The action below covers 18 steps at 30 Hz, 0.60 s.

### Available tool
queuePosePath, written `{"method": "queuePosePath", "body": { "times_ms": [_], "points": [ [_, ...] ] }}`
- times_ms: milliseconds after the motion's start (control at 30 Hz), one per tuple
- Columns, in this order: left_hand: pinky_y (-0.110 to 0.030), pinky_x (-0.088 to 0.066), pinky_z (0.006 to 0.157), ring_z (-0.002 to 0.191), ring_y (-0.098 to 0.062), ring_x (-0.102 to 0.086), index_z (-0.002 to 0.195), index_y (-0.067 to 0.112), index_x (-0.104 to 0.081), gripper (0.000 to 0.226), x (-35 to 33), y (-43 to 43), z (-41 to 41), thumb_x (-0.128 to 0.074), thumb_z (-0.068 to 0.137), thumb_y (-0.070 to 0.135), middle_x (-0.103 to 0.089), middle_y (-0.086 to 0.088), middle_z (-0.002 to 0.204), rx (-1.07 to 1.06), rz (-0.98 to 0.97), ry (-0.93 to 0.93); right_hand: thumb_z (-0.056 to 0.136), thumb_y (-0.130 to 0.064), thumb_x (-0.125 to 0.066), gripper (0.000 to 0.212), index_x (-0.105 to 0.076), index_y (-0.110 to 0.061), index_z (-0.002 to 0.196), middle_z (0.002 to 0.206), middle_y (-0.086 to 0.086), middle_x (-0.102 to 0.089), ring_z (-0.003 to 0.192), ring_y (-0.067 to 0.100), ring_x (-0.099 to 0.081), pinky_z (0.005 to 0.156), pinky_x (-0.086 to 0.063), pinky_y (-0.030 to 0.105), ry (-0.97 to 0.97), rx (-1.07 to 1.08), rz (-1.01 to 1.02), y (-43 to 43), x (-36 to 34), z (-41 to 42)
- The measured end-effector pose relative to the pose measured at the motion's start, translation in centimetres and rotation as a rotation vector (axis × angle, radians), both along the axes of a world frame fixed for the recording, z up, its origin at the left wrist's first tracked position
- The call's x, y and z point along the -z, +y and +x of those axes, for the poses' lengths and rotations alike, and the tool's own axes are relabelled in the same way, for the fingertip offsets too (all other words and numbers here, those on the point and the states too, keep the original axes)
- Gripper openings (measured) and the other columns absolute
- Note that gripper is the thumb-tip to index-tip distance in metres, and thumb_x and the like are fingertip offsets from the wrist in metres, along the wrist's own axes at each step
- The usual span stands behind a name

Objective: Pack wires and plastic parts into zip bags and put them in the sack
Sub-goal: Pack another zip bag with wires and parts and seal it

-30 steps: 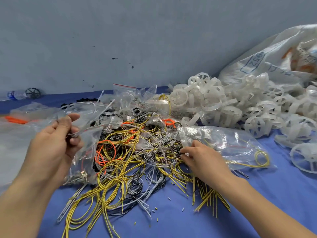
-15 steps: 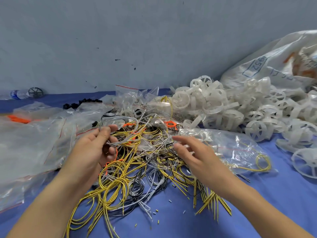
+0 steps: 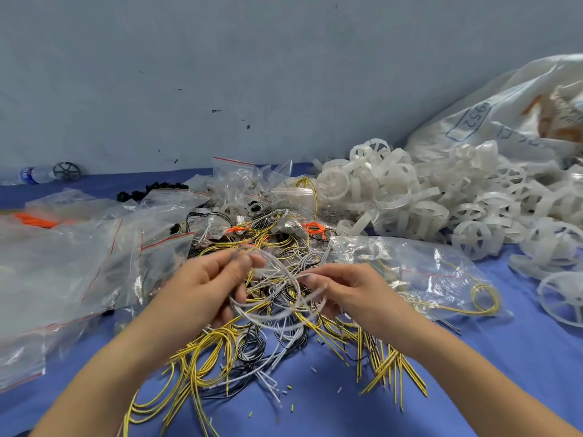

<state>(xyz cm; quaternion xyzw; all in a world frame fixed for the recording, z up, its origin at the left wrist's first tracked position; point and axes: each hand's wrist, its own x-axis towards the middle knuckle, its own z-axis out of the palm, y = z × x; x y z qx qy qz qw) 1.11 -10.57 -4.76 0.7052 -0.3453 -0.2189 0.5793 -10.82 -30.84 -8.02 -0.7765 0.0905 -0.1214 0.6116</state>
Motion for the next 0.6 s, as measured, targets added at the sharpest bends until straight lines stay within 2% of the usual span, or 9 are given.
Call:
{"method": "queuePosePath", "body": {
  "times_ms": [100, 200, 267, 333, 400, 467, 533, 600],
  "points": [
    [-0.017, -0.032, 0.040, 0.042, -0.007, -0.042, 0.097, 0.034, -0.071, 0.022, 0.9, -0.1, -0.4, -0.050, 0.097, 0.036, -0.057, 0.004, 0.057, 0.021, 0.195, -0.238, 0.096, -0.017, -0.061, 0.014, -0.074, -0.021, 0.099, 0.067, -0.006, -0.066, 0.051, 0.007, -0.054, 0.048, -0.043, 0.020, 0.040, -0.016, 0.006, -0.3, -0.6, -0.1],
    [-0.021, -0.034, 0.044, 0.039, -0.003, -0.043, 0.087, 0.034, -0.067, 0.025, 1.8, -0.5, -0.6, -0.047, 0.101, 0.032, -0.060, 0.009, 0.056, -0.146, 0.307, -0.469, 0.097, -0.027, -0.059, 0.015, -0.074, -0.027, 0.096, 0.070, -0.008, -0.068, 0.049, 0.003, -0.053, 0.047, -0.040, 0.017, 0.040, 0.050, -0.232, 0.2, -1.1, -0.4],
    [-0.023, -0.037, 0.043, 0.038, -0.004, -0.047, 0.088, 0.029, -0.067, 0.025, 2.0, -1.0, -0.7, -0.046, 0.102, 0.030, -0.061, 0.007, 0.057, -0.268, 0.232, -0.378, 0.097, -0.035, -0.055, 0.020, -0.073, -0.027, 0.096, 0.073, -0.008, -0.068, 0.051, 0.003, -0.051, 0.049, -0.037, 0.017, -0.015, 0.145, -0.416, 1.1, -1.1, -0.6],
    [-0.024, -0.042, 0.038, 0.040, -0.007, -0.052, 0.095, 0.019, -0.068, 0.024, 1.8, -1.6, -0.9, -0.046, 0.102, 0.025, -0.061, 0.004, 0.057, -0.353, 0.090, -0.134, 0.099, -0.036, -0.051, 0.024, -0.071, -0.023, 0.099, 0.076, -0.011, -0.067, 0.062, 0.002, -0.052, 0.057, -0.038, 0.017, -0.086, 0.195, -0.533, 2.7, -0.9, -0.7],
    [-0.023, -0.047, 0.039, 0.044, -0.010, -0.057, 0.099, 0.011, -0.067, 0.024, 1.5, -2.3, -1.3, -0.046, 0.103, 0.021, -0.061, 0.002, 0.060, -0.387, -0.036, 0.066, 0.098, -0.033, -0.055, 0.021, -0.073, -0.027, 0.107, 0.090, -0.019, -0.066, 0.078, -0.005, -0.052, 0.070, -0.038, 0.008, -0.131, 0.227, -0.567, 4.1, -0.4, -0.5],
    [-0.022, -0.049, 0.042, 0.047, -0.012, -0.060, 0.100, 0.010, -0.066, 0.024, 1.3, -2.7, -2.0, -0.045, 0.103, 0.022, -0.064, 0.001, 0.061, -0.359, -0.127, 0.181, 0.093, -0.030, -0.065, 0.016, -0.075, -0.030, 0.105, 0.094, -0.019, -0.068, 0.079, -0.007, -0.055, 0.073, -0.038, 0.008, -0.136, 0.270, -0.452, 4.6, 0.0, -0.3],
    [-0.022, -0.051, 0.044, 0.049, -0.013, -0.061, 0.101, 0.011, -0.066, 0.024, 1.4, -2.9, -2.5, -0.045, 0.103, 0.023, -0.065, 0.003, 0.062, -0.297, -0.176, 0.215, 0.086, -0.029, -0.074, 0.008, -0.077, -0.036, 0.089, 0.086, -0.014, -0.070, 0.073, -0.002, -0.060, 0.073, -0.047, 0.020, -0.103, 0.275, -0.192, 4.3, 0.0, 0.0],
    [-0.023, -0.051, 0.046, 0.051, -0.015, -0.062, 0.102, 0.012, -0.066, 0.023, 1.5, -2.9, -2.7, -0.045, 0.102, 0.023, -0.066, 0.004, 0.066, -0.242, -0.181, 0.153, 0.082, -0.029, -0.078, 0.011, -0.076, -0.040, 0.082, 0.084, -0.010, -0.070, 0.071, 0.003, -0.062, 0.073, -0.054, 0.032, -0.085, 0.253, -0.072, 3.8, -0.1, 0.2]
  ]
}}
